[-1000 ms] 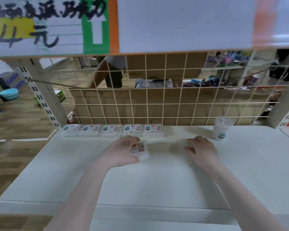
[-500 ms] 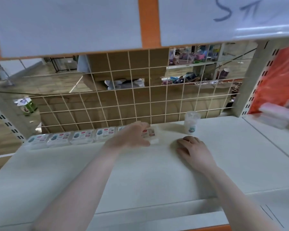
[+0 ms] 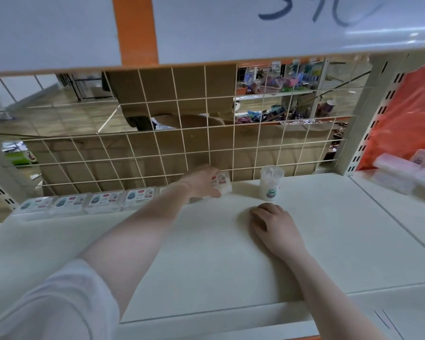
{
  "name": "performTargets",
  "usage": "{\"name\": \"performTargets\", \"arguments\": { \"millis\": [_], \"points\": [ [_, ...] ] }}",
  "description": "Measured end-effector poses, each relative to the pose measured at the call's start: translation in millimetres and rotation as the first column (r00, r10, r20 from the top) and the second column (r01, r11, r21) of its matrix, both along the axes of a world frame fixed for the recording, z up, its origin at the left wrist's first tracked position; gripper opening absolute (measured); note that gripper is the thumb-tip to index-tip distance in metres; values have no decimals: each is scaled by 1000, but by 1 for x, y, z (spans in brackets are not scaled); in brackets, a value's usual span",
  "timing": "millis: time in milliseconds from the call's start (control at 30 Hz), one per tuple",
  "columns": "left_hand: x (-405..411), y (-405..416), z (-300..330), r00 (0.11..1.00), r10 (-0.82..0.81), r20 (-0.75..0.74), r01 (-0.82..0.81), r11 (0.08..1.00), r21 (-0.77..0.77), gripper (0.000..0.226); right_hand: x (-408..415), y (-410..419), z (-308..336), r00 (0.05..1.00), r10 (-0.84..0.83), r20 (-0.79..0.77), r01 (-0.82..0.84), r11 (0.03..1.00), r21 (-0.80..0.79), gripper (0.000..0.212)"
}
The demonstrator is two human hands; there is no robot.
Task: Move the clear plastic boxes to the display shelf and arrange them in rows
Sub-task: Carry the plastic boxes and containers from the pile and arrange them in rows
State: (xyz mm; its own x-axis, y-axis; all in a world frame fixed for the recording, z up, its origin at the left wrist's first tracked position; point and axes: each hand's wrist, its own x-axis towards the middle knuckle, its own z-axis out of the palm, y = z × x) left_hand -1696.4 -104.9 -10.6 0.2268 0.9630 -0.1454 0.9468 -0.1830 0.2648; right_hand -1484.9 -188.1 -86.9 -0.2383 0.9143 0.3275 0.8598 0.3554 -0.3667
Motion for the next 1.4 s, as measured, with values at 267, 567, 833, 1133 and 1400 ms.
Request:
{"name": "performTargets", "arguments": {
  "millis": [267, 567, 833, 1133, 1400],
  "points": [
    [-7, 7, -15, 997, -6, -75, 9, 999, 43, 68, 1, 0, 0, 1000, -8, 13, 9, 1000, -22, 24],
    [-22, 6, -19, 999, -36, -41, 36, 999, 21, 73, 0, 1, -3, 1000, -22, -6, 22, 1000, 10, 24],
    [-39, 2, -16, 999, -39, -9, 38, 999, -23, 77, 0, 2, -3, 1000, -21, -11, 21, 1000, -15, 22],
    [-44, 5, -11, 1000, -24, -8, 23, 997, -78, 80, 0, 1, -1, 1000, -20, -13, 19, 999, -34, 21],
    [-41, 6, -14, 998, -49, 29, 52, 995, -91, 76, -2, 0, 0, 999, -35, -7, 35, 999, -5, 22]
  ]
}}
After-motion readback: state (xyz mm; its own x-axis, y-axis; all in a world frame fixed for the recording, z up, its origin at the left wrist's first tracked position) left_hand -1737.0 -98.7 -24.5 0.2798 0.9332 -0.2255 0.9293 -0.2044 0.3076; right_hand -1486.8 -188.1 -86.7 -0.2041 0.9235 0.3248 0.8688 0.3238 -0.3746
